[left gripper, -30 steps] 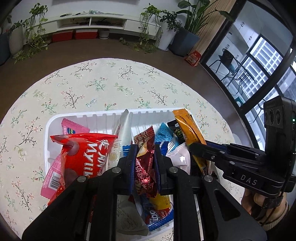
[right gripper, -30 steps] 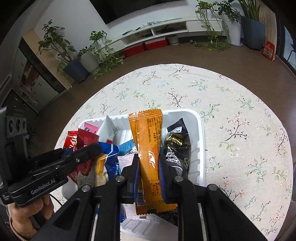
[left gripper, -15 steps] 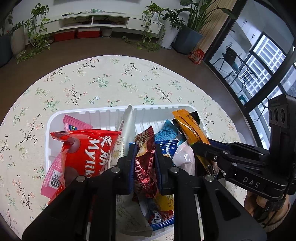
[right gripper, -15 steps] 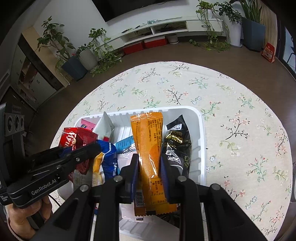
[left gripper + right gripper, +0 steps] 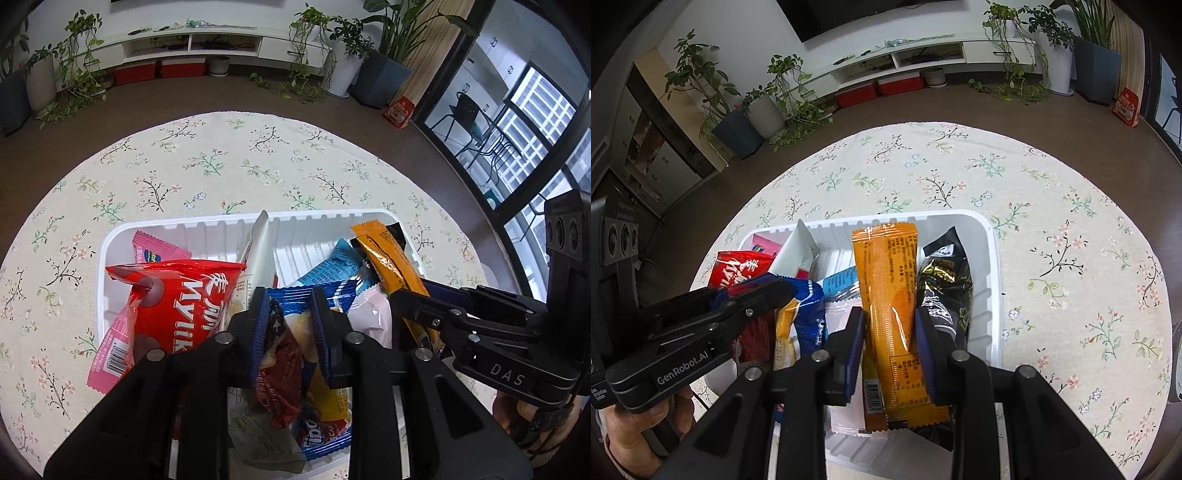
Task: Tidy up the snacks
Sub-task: 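Lower both packets into the tray and open both grippers, then withdraw both grippers toward the last two packets on the table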
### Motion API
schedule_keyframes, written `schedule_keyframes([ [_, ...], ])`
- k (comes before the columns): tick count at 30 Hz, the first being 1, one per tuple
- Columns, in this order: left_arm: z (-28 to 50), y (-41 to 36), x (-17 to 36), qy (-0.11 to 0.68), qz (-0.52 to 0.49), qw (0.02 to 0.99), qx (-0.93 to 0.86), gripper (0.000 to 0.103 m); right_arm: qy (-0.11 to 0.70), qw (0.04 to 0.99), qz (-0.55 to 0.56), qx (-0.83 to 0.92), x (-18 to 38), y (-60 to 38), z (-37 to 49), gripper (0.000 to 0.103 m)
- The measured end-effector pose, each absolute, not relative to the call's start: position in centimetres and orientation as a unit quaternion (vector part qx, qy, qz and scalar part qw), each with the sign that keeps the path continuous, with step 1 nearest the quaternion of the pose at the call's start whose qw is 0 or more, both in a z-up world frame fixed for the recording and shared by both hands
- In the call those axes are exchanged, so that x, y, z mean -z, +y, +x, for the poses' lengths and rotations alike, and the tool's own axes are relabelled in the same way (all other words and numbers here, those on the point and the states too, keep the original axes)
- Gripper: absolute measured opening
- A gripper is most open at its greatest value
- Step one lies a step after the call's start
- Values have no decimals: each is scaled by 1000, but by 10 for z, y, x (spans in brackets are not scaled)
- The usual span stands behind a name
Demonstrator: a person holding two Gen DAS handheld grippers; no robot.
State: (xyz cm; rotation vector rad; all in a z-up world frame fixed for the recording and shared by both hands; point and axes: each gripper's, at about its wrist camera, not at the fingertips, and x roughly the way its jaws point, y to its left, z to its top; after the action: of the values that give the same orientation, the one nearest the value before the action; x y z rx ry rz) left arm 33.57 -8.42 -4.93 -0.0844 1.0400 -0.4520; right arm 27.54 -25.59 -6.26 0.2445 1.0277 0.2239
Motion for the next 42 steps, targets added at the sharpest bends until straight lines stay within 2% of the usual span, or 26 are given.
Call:
schedule_keyframes([
  [2, 335, -84, 47, 488, -42, 845, 215, 37, 489, 858, 116, -106, 62, -256, 275, 33],
  [3, 334, -84, 46, 486, -42, 846, 217, 49, 488, 858, 116, -106, 61, -256, 274, 37],
  [4, 334, -85, 45, 484, -42, 847, 218, 57, 488, 859, 116, -106, 60, -256, 274, 39],
  [9, 332, -85, 38, 478, -39, 850, 217, 62, 485, 860, 114, -107, 56, -253, 273, 40],
  [15, 328, -85, 33, 470, -42, 854, 218, 63, 479, 864, 111, -107, 51, -252, 269, 44],
  [18, 322, -84, 28, 462, -44, 859, 218, 73, 476, 865, 114, -106, 47, -254, 266, 45],
  [21, 313, -81, 20, 452, -45, 863, 221, 78, 467, 870, 119, -108, 40, -257, 258, 55],
  [23, 305, -81, 14, 445, -36, 866, 224, 86, 457, 875, 119, -110, 35, -259, 251, 61],
  [25, 295, -80, 7, 436, -28, 870, 227, 94, 442, 882, 121, -111, 29, -261, 241, 71],
  [28, 277, -75, 1, 429, -17, 875, 224, 99, 430, 887, 125, -113, 22, -265, 227, 82],
  [36, 214, -46, -15, 385, 2, 897, 215, 102, 404, 899, 122, -117, 11, -275, 177, 87],
  [42, 151, -27, -6, 413, 16, 887, 207, 102, 394, 904, 123, -111, 13, -284, 116, 87],
])
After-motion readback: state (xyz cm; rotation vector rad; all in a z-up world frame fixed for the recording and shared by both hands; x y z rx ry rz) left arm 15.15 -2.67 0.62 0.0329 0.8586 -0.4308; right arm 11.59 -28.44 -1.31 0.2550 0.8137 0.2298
